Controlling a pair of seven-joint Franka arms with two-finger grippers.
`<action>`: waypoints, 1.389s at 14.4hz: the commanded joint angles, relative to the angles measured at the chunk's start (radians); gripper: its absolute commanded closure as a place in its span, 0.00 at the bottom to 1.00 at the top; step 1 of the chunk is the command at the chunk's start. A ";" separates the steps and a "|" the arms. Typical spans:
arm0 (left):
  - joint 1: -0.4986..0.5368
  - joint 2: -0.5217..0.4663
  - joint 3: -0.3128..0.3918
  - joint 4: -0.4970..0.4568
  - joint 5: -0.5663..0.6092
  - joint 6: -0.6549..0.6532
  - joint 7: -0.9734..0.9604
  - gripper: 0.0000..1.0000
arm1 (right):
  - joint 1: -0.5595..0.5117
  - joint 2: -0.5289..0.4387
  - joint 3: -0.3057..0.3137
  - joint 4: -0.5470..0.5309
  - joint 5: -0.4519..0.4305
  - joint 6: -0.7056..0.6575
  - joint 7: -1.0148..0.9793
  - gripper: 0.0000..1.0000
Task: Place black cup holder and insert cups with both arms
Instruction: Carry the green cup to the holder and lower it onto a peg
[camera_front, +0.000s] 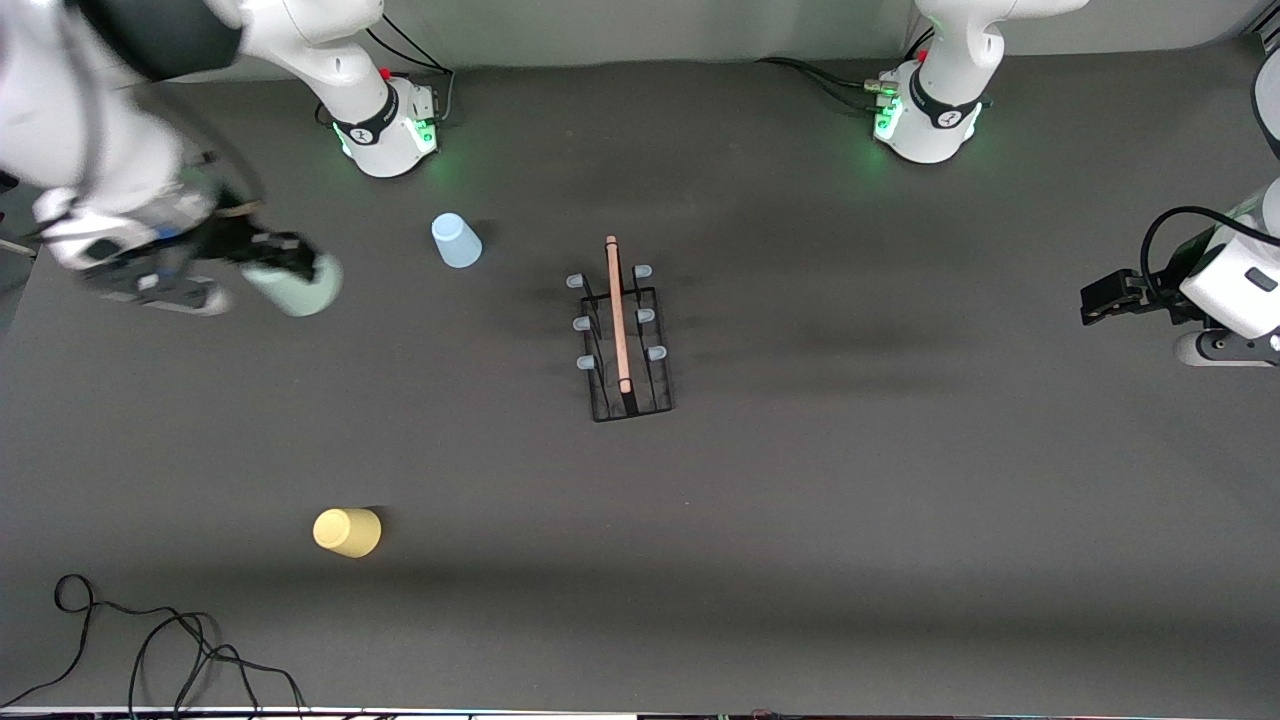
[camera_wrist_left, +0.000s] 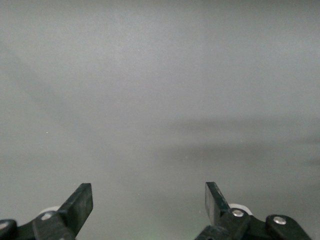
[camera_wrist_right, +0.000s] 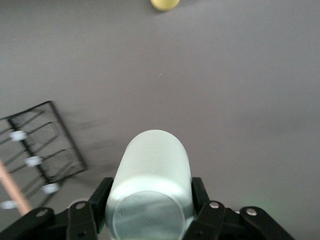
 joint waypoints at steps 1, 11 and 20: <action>-0.005 0.007 0.004 0.020 -0.001 -0.025 0.018 0.00 | 0.144 0.068 -0.006 0.060 0.093 0.003 0.407 0.67; -0.005 0.004 0.004 0.012 -0.001 -0.029 0.017 0.00 | 0.424 0.230 -0.009 -0.007 0.063 0.318 0.871 0.67; -0.005 0.003 0.004 0.012 -0.001 -0.031 0.017 0.00 | 0.439 0.231 -0.007 -0.259 0.052 0.589 0.870 0.67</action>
